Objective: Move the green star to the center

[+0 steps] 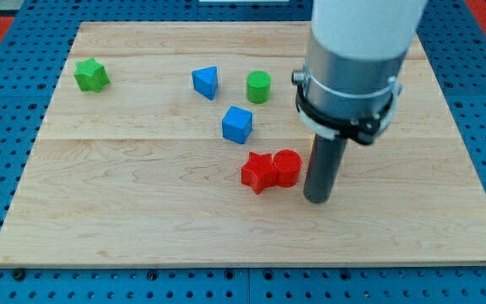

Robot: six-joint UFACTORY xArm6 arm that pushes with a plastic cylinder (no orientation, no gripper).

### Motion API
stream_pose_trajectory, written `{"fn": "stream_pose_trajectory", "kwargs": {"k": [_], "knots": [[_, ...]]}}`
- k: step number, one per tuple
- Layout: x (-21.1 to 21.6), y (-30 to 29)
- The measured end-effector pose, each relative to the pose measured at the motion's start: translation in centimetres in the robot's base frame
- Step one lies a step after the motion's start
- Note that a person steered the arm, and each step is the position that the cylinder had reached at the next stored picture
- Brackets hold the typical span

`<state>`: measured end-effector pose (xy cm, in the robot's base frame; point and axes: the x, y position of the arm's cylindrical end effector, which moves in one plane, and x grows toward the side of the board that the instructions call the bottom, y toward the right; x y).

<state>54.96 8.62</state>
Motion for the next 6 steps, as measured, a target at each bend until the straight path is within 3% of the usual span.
{"fn": "stream_pose_trajectory", "kwargs": {"k": [1, 2, 3, 4, 5, 6], "knots": [[1.3, -2.2], [-3.0, -6.1], [-4.0, -8.6], [-2.4, -8.9], [-3.3, -17.9], [-8.1, -27.7]]}}
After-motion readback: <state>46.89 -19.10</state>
